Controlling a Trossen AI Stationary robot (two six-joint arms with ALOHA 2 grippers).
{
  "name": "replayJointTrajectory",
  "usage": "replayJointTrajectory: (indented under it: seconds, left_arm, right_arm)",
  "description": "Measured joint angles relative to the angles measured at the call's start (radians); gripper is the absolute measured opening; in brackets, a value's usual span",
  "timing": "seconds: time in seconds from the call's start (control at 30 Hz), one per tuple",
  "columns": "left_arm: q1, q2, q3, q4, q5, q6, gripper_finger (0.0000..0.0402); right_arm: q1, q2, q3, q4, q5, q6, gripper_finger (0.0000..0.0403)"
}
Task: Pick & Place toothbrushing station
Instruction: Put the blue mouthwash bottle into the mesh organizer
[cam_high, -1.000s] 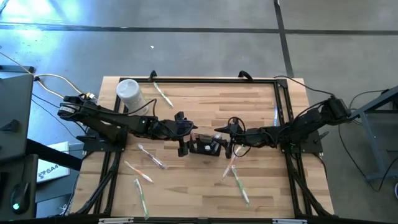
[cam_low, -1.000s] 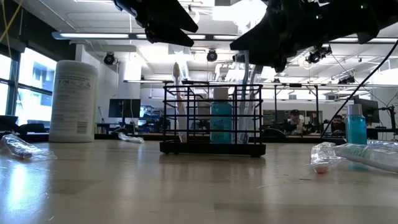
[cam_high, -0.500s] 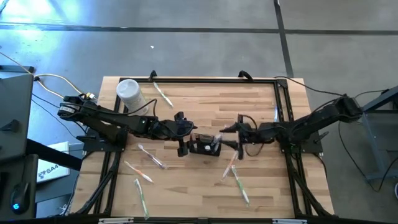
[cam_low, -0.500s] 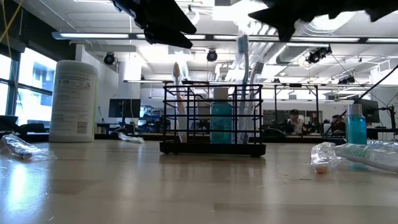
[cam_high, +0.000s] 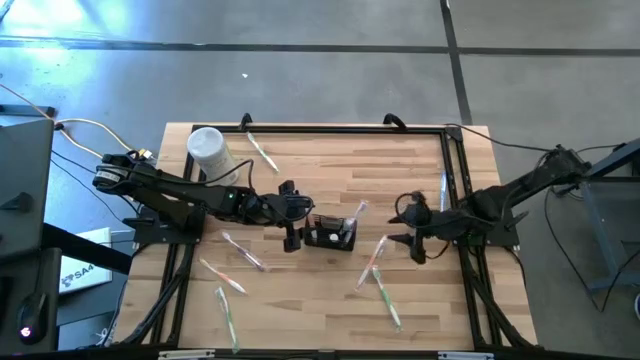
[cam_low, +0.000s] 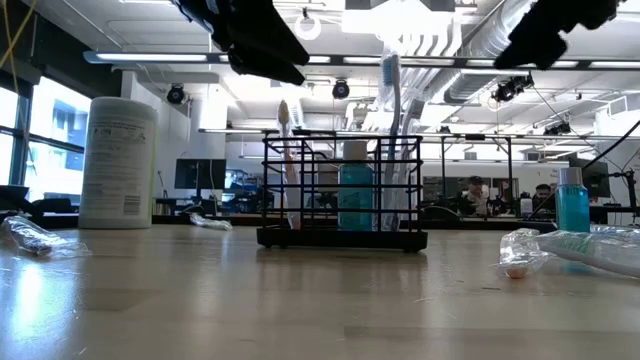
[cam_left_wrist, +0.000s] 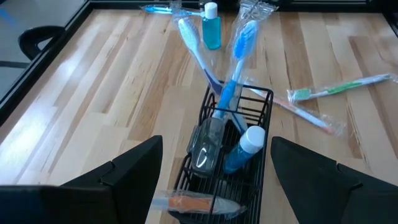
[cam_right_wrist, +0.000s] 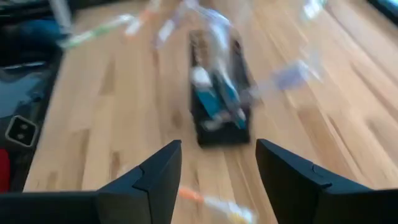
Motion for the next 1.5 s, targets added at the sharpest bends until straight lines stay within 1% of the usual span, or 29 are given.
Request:
replayJointTrajectory:
  seconds: [0.13, 0.27, 0.4, 0.47, 0.57, 0.73, 0.83, 1.07, 1.23, 1.5]
  left_arm:
    - [0.0, 0.0, 0.0, 0.003, 0.0, 0.002, 0.0297]
    - [0.0, 0.0, 0.0, 0.005, 0.0, 0.002, 0.0297]
    - [0.0, 0.0, 0.0, 0.007, 0.0, -0.001, 0.0297]
    - [0.0, 0.0, 0.0, 0.007, 0.001, -0.001, 0.0297]
    - [0.0, 0.0, 0.0, 0.006, 0.004, -0.006, 0.0297]
    - [0.0, 0.0, 0.0, -0.007, 0.003, -0.024, 0.0297]
    - [0.0, 0.0, 0.0, -0.021, 0.003, -0.029, 0.0297]
    - [0.0, 0.0, 0.0, -0.045, 0.005, -0.05, 0.0297]
    - [0.0, 0.0, 0.0, -0.048, 0.011, -0.05, 0.0297]
    - [0.0, 0.0, 0.0, -0.049, 0.011, -0.05, 0.0297]
  right_arm:
    - [-0.022, 0.017, 0.076, -0.23, 0.014, 0.189, 0.0199]
    - [-0.081, 0.031, 0.106, -0.419, 0.009, 0.382, 0.0199]
    - [-0.16, 0.038, 0.109, -0.563, -0.018, 0.502, 0.0199]
    - [-0.199, 0.045, 0.109, -0.603, -0.023, 0.537, 0.0199]
    - [-0.249, 0.057, 0.109, -0.632, -0.04, 0.557, 0.0199]
    - [-0.307, 0.107, 0.107, -0.634, -0.113, 0.56, 0.0199]
    - [-0.328, 0.147, 0.106, -0.64, -0.157, 0.56, 0.0199]
    - [-0.359, 0.242, 0.106, -0.649, -0.223, 0.568, 0.0199]
    - [-0.381, 0.283, 0.106, -0.659, -0.232, 0.568, 0.0199]
    - [-0.395, 0.285, 0.106, -0.682, -0.221, 0.603, 0.0199]
